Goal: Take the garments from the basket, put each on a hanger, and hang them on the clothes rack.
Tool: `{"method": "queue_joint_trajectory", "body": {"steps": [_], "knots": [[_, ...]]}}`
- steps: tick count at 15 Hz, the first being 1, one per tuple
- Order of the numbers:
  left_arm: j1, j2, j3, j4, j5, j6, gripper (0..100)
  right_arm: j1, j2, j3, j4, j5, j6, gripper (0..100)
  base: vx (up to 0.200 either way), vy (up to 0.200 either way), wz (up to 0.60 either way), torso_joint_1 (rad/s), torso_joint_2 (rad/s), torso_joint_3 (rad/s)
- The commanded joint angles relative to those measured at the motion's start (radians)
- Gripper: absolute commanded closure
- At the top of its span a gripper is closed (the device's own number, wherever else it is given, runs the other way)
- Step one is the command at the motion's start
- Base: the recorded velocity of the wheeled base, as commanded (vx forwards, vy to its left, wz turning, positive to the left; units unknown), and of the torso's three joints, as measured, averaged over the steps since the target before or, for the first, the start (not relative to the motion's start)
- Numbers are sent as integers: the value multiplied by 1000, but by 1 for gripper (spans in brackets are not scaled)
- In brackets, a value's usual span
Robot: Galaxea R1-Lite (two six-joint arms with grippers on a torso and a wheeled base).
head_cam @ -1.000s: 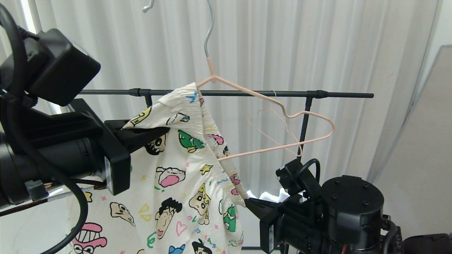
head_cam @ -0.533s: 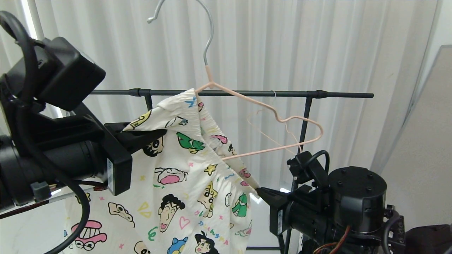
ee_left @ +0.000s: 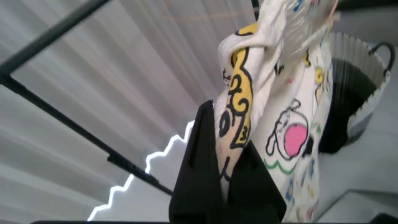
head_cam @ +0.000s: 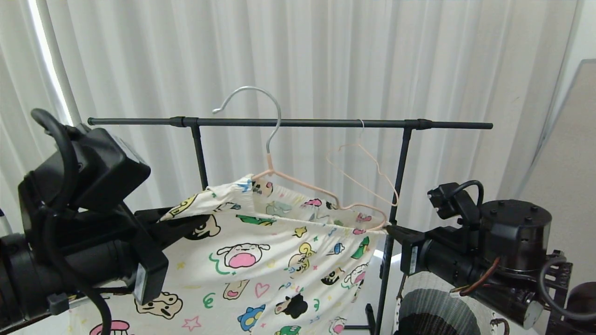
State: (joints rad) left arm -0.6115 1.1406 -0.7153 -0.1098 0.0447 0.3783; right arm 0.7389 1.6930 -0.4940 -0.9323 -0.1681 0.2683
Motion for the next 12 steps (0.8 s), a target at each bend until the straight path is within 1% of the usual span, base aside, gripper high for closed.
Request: {"method": "queue_joint_trajectory", "body": {"steps": [1, 3, 4, 5, 6, 7, 8, 9, 10, 11, 12], "knots": [[2, -33, 42, -1, 1, 1, 100, -41, -27, 12, 0, 1, -9, 100, 0, 0, 0, 0, 0, 0], [21, -44, 65, 1, 1, 4, 100, -52, -32, 15, 0, 2, -20, 100, 0, 0, 0, 0, 0, 0], [41, -44, 79, -1, 1, 37, 100, -52, -38, 15, 0, 7, -21, 100, 0, 0, 0, 0, 0, 0], [62, -45, 100, -1, 1, 91, 100, -52, -45, 15, 0, 13, -23, 100, 0, 0, 0, 0, 0, 0], [87, -44, 128, -1, 0, 149, 100, -52, -59, 14, 1, 38, -43, 100, 0, 0, 0, 0, 0, 0], [90, -35, 142, -1, 0, 172, 100, -52, -79, 14, 4, 75, -77, 100, 0, 0, 0, 0, 0, 0], [90, -9, 145, -1, 1, 172, 100, -52, -98, 12, 6, 124, -112, 100, 0, 0, 0, 0, 0, 0], [90, 21, 140, -2, 4, 166, 100, -49, -107, 11, 7, 153, -141, 100, 0, 0, 0, 0, 0, 0], [90, 37, 134, -7, 20, 163, 100, -46, -116, 11, 18, 163, -164, 100, 0, 0, 0, 0, 0, 0], [90, 65, 125, -25, 50, 129, 100, -33, -138, 9, 60, 174, -196, 100, 0, 0, 0, 0, 0, 0], [85, 74, 120, -50, 70, 83, 100, -19, -154, 8, 92, 188, -207, 100, 0, 0, 0, 0, 0, 0]]}}
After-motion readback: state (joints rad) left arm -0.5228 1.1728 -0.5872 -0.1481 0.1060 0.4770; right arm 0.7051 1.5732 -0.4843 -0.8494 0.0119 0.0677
